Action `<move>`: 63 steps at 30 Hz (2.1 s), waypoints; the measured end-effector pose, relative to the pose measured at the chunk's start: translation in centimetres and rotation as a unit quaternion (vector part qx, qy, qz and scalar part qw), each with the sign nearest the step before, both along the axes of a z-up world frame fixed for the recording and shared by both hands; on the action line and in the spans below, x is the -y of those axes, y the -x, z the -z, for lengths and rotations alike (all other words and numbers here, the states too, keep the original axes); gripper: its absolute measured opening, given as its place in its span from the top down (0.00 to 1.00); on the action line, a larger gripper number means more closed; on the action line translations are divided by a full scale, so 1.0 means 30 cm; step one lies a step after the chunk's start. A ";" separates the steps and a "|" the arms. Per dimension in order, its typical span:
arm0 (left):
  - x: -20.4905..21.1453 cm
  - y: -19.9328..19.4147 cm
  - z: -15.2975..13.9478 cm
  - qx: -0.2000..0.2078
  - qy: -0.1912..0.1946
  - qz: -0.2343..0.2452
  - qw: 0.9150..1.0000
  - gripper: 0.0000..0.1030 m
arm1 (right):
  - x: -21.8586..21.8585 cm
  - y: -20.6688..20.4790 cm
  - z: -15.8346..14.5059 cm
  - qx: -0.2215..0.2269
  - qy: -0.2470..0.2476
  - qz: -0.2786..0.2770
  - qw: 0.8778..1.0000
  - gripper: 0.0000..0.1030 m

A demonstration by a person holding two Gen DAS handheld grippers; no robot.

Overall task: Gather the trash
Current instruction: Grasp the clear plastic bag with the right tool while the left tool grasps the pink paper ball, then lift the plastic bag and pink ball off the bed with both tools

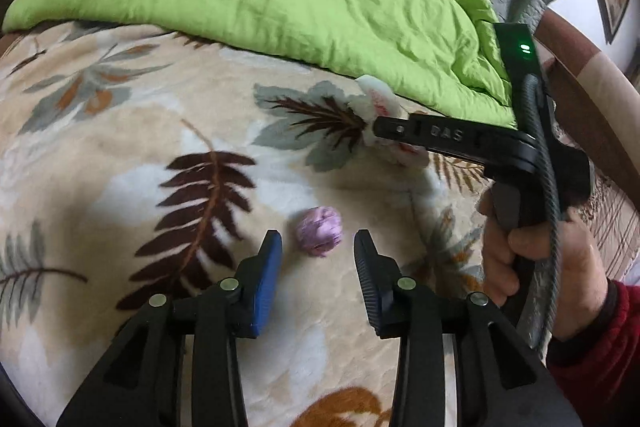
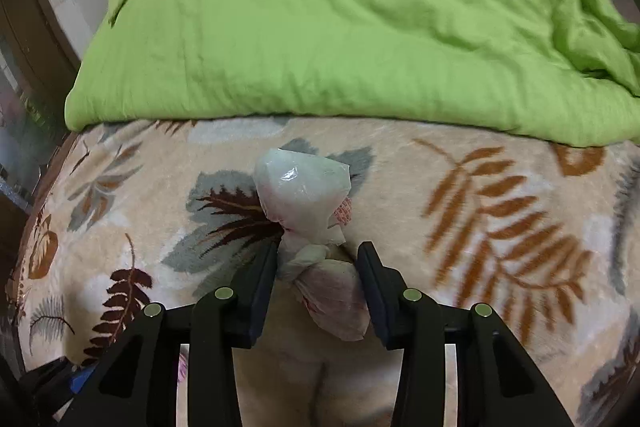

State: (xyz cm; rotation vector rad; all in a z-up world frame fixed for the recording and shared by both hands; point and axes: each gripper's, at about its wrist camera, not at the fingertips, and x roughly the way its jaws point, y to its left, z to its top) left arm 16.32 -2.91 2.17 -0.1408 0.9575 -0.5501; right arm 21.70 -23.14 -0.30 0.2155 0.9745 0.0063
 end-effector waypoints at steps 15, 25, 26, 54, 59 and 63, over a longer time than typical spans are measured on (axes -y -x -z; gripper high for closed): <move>0.079 -0.031 0.056 0.018 -0.050 -0.019 0.998 0.80 | 0.053 0.453 -0.133 0.035 -0.049 0.012 0.998 0.56; 0.041 0.210 -0.044 0.041 -0.035 -0.002 0.999 0.80 | -0.021 0.770 -0.181 0.049 -0.037 0.012 0.998 0.56; 0.034 0.243 -0.058 0.045 -0.035 -0.001 0.998 0.80 | -0.027 0.799 -0.182 0.049 -0.037 0.013 0.998 0.56; -0.116 0.787 -0.101 0.125 -0.089 -0.042 0.987 0.80 | -0.127 1.126 -0.118 0.052 -0.034 0.045 0.997 0.56; -0.110 0.792 -0.086 0.134 -0.107 -0.052 0.984 0.80 | -0.143 1.130 -0.124 0.056 -0.022 0.040 0.997 0.56; -0.106 0.798 -0.079 0.138 -0.114 -0.052 0.982 0.80 | -0.144 1.130 -0.123 0.056 -0.018 0.042 0.997 0.56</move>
